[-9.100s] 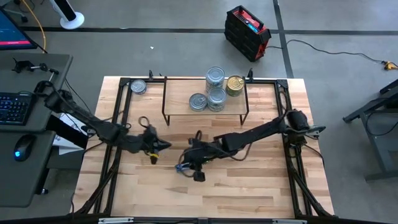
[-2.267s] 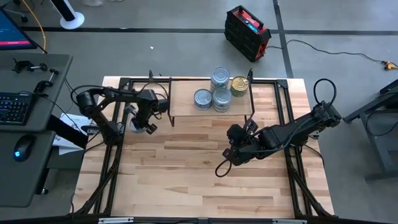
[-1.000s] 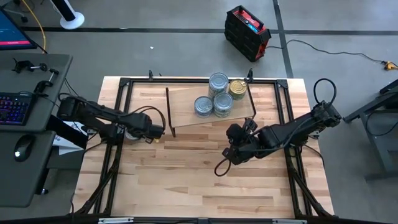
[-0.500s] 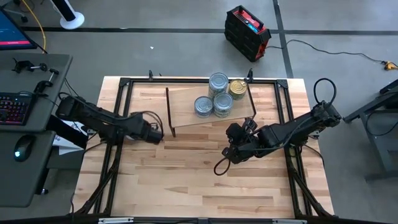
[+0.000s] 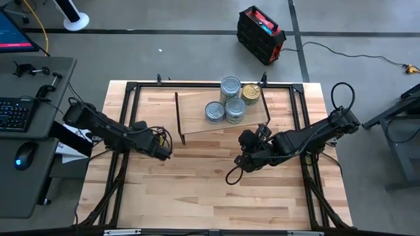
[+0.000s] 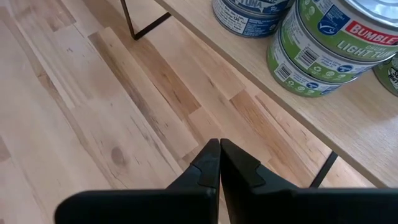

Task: Stack canned seafood by type on shelf
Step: Move the blue tuna can closer to the center

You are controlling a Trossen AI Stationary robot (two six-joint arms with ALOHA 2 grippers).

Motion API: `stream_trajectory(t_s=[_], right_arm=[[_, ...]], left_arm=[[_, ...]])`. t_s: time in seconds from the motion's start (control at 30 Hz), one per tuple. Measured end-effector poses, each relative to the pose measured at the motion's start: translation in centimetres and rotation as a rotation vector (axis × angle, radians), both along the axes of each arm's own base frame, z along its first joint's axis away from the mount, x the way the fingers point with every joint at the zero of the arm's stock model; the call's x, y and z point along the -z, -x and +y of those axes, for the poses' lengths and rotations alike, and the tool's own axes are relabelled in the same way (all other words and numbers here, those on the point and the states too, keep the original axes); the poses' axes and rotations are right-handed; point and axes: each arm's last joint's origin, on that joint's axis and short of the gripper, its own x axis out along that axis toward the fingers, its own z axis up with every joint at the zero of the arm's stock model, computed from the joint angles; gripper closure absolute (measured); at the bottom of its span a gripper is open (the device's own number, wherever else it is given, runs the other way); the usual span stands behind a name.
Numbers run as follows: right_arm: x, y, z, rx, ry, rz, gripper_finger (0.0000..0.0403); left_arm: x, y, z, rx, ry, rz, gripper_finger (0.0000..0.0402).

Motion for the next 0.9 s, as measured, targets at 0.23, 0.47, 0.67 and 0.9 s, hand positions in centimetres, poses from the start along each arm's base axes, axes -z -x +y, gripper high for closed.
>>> stream_trajectory(t_s=[0.23,0.47,0.67,0.9], right_arm=[[0.0,0.0,0.0,-0.006,0.003,0.003,0.0403],[0.0,0.0,0.0,-0.007,-0.006,0.005,0.0403],[0.0,0.0,0.1,-0.011,-0.031,0.009,0.0403],[0.0,-0.1,0.0,-0.009,-0.033,0.006,0.0403]], left_arm=[[1.4,-0.8,0.2,-0.097,-0.067,-0.025,0.0401],[2.0,-1.6,-0.4,-0.059,-0.050,-0.085,0.0401],[1.4,-0.4,-0.9,-0.132,-0.086,-0.040,0.0401],[3.1,-0.3,-2.1,-0.139,-0.055,0.072,0.0401]])
